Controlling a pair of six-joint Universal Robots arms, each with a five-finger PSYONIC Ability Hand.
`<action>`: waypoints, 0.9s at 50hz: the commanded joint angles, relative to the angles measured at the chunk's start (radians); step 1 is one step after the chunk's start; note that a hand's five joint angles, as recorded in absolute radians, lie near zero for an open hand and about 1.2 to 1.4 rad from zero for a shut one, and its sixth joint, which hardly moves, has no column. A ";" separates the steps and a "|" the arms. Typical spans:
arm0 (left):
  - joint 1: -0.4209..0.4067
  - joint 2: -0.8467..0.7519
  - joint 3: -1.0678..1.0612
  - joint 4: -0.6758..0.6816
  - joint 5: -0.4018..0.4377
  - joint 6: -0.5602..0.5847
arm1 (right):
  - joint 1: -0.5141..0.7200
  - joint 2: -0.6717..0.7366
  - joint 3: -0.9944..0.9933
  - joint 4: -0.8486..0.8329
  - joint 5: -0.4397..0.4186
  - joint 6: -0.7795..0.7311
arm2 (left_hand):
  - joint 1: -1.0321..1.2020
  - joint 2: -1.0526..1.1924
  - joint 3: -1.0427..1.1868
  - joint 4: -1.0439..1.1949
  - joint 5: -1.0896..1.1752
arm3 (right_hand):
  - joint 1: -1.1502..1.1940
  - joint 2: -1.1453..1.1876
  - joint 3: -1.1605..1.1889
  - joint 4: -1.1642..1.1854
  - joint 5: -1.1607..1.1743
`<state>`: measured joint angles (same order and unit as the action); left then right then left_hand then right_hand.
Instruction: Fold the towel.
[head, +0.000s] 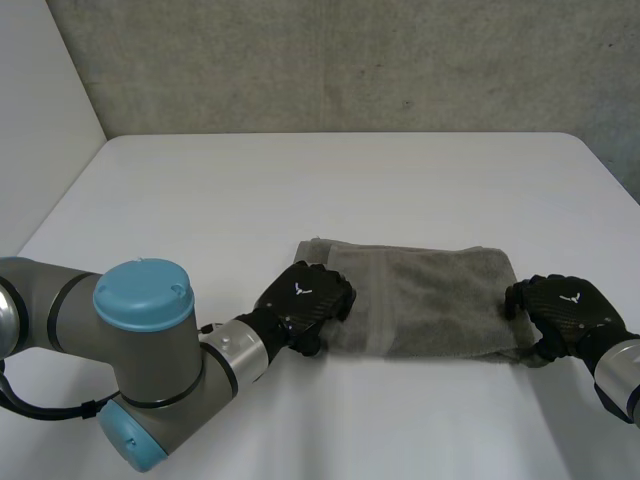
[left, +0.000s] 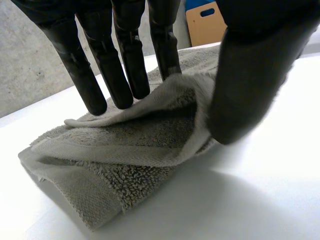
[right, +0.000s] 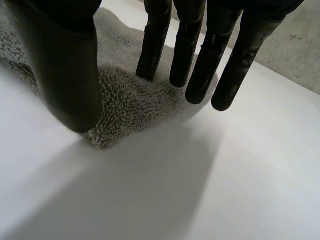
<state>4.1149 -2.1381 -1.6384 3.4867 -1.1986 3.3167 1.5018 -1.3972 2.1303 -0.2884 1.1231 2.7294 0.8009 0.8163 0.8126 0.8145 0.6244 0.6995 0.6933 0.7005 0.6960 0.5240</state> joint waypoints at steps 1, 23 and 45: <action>0.002 0.004 0.006 -0.001 -0.004 0.000 | 0.006 0.010 0.007 -0.021 0.000 0.036 | 0.313 0.298 0.302 0.300 0.315 | 0.143 0.149 0.142 0.146 0.144; 0.045 0.014 0.019 0.005 -0.144 0.006 | 0.060 0.058 0.028 -0.129 0.017 0.164 | 0.291 0.275 0.279 0.277 0.292 | 0.078 0.084 0.077 0.082 0.079; 0.110 0.056 0.012 0.008 -0.145 -0.013 | 0.054 0.093 0.019 -0.152 0.087 0.159 | -0.587 -0.603 -0.599 -0.601 -0.585 | 0.697 0.703 0.696 0.700 0.698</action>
<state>4.1825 -2.1165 -1.6267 3.4902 -1.3441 3.3148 1.5593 -1.3115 2.1570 -0.4437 1.1870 2.8961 0.2812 0.2813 0.2832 0.2856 0.0721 1.3153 1.2761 1.3428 1.3400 1.1466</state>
